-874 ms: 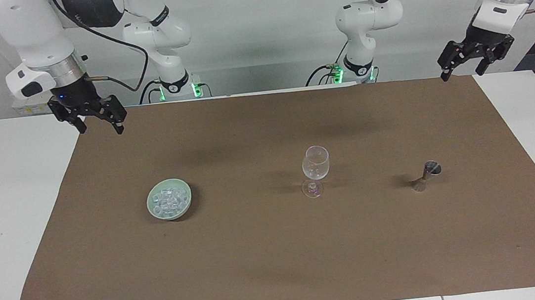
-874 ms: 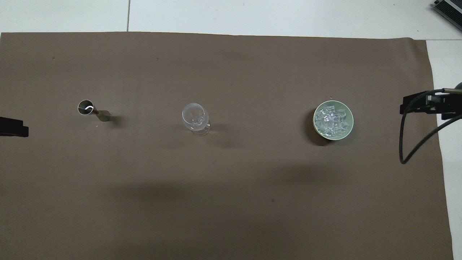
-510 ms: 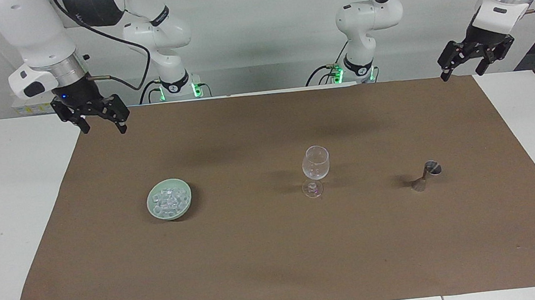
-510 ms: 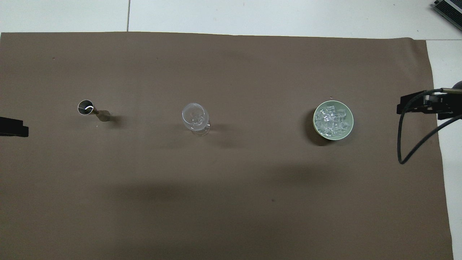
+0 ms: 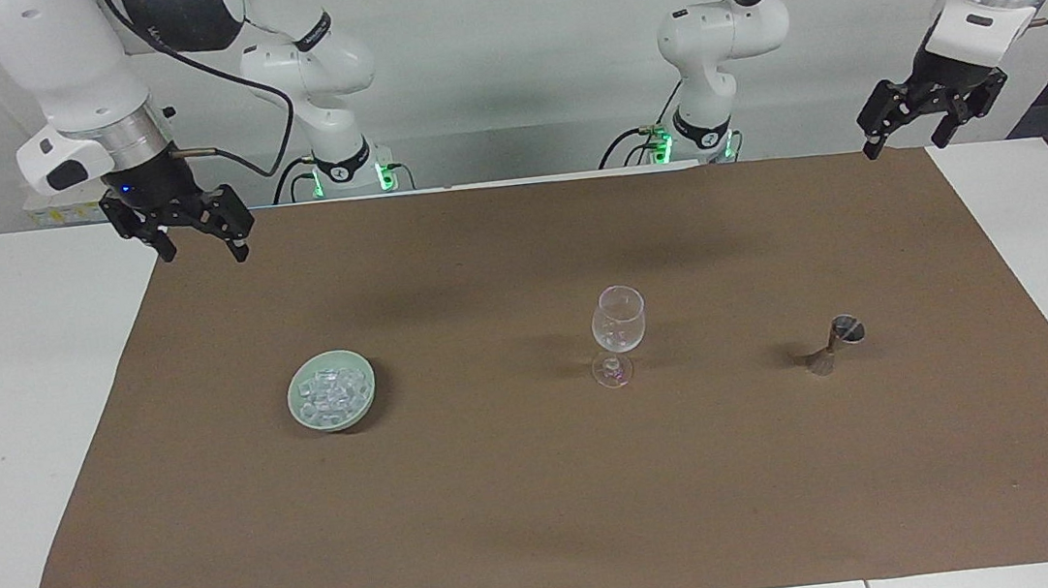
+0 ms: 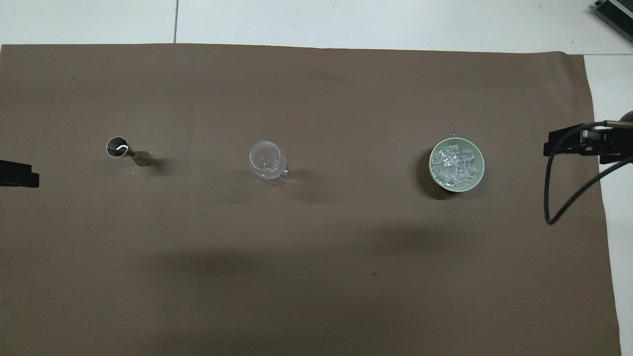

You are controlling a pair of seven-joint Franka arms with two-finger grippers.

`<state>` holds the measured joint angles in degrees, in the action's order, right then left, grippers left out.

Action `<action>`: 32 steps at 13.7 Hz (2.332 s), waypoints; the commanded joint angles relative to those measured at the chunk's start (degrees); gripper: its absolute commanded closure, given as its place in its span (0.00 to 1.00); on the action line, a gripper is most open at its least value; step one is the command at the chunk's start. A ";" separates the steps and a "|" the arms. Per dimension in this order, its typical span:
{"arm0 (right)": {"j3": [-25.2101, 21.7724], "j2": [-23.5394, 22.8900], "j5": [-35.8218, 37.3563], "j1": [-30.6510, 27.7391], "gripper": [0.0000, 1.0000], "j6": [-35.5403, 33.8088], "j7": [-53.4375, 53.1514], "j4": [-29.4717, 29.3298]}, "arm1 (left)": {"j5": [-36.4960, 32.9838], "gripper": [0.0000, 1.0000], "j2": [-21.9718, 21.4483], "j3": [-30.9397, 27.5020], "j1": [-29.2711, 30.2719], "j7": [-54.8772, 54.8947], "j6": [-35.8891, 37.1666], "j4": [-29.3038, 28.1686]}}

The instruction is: Pour wine and add ice with both arms

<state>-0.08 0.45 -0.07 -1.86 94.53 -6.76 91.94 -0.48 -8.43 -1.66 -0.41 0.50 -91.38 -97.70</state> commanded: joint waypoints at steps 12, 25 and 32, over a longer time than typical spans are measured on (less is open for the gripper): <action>0.17 0.43 -1.60 -0.51 0.00 0.57 1.31 0.61 | 2.07 0.00 0.08 1.75 -0.73 0.37 -2.75 1.02; 0.17 0.43 -1.60 -0.51 0.00 0.48 1.31 0.53 | 1.45 0.00 0.43 1.58 1.20 7.50 -5.03 0.67; 0.17 0.43 -1.60 -0.51 0.00 0.48 1.31 0.53 | 0.75 0.00 -0.71 2.54 0.85 7.50 -3.98 1.99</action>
<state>-0.08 0.45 -0.10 -1.86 94.53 -6.76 91.94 1.02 -8.53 1.19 1.00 7.73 -96.37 -96.59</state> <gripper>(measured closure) 0.000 0.000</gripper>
